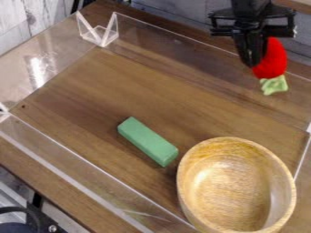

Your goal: Move the red object to the left side of the table

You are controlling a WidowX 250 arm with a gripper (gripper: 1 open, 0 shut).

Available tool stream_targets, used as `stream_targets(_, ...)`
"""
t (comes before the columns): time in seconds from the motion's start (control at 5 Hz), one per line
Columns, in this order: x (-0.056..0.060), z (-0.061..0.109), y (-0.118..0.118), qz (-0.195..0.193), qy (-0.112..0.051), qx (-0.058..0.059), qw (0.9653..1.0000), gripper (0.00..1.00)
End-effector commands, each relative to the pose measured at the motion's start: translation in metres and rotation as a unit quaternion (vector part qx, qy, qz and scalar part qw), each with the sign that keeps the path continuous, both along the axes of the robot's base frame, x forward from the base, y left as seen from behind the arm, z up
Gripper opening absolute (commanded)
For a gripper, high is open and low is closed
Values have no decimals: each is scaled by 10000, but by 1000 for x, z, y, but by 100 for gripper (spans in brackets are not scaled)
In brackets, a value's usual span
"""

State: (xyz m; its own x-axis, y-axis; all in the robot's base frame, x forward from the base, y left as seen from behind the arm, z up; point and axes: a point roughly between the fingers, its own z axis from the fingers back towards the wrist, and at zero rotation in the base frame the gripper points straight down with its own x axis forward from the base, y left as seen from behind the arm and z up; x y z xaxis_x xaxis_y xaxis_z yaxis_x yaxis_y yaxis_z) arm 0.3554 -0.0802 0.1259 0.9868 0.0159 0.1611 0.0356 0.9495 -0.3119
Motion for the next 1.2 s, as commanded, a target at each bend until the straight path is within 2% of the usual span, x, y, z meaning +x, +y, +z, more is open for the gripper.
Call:
stream_targets(0.0, 10, 14, -12, -52, -288, -14, 9996, 0)
stream_targets(0.2, 11, 6, -20, -72, -230, 30, 9997, 0)
stream_targets(0.4, 11, 7, -21, -54, -217, 33, 9997, 0)
stream_targets(1.0, 3, 31, -11, 208, -334, -79, 9992, 0)
